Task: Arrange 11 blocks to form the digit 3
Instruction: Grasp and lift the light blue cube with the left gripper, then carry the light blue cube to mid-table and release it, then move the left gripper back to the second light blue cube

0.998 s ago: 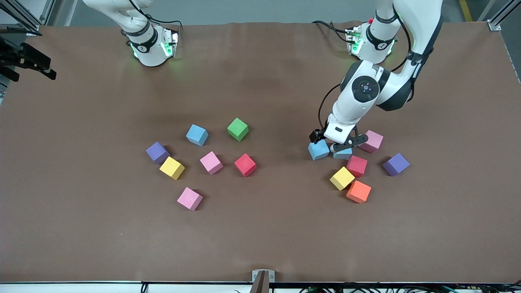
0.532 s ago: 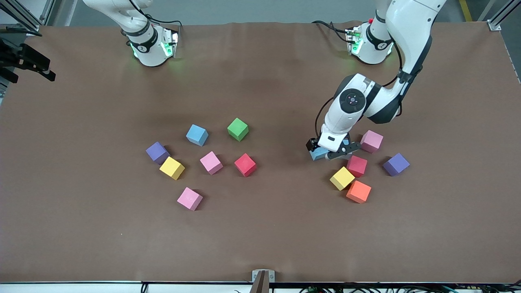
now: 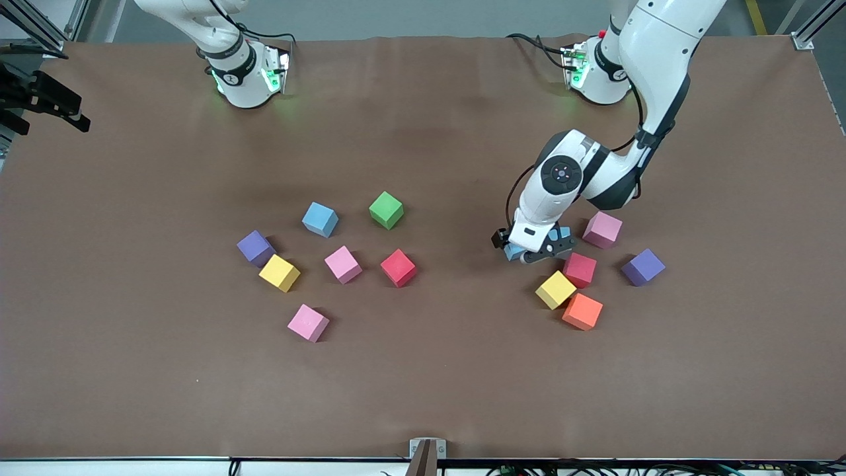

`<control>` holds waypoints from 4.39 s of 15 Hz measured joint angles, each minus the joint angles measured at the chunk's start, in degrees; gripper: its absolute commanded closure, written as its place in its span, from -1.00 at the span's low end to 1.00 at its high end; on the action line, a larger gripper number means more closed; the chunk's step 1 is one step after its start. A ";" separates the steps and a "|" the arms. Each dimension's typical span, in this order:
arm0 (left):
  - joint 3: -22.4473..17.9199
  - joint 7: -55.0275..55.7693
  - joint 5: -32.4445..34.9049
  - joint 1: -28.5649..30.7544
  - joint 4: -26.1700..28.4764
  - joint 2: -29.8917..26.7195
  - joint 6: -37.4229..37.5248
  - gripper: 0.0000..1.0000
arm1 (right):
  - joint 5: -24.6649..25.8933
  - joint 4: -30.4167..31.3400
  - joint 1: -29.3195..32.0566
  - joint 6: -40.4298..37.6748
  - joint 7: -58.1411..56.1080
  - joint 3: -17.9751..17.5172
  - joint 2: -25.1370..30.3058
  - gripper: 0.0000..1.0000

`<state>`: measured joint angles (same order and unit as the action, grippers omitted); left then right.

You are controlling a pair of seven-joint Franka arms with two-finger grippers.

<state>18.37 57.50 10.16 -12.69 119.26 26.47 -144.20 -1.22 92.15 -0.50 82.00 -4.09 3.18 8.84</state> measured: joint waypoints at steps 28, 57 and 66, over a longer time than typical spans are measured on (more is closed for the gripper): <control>1.71 8.00 3.06 -27.12 -3.86 0.69 4.38 0.17 | 0.38 0.09 0.00 -1.19 -1.20 0.05 0.00 -1.00; 1.48 -13.73 5.77 -5.02 -4.78 -5.57 13.17 -0.99 | 0.41 0.11 0.00 -1.14 -0.66 0.41 0.00 -1.00; 1.44 -27.07 5.77 7.86 5.98 -8.61 0.70 -0.99 | 0.37 0.14 0.00 -1.16 3.48 0.19 0.00 -1.00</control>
<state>19.81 30.42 15.93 -4.82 125.24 17.87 -143.50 -0.85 92.29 -0.50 80.84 -0.61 3.37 8.85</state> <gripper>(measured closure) 0.000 0.000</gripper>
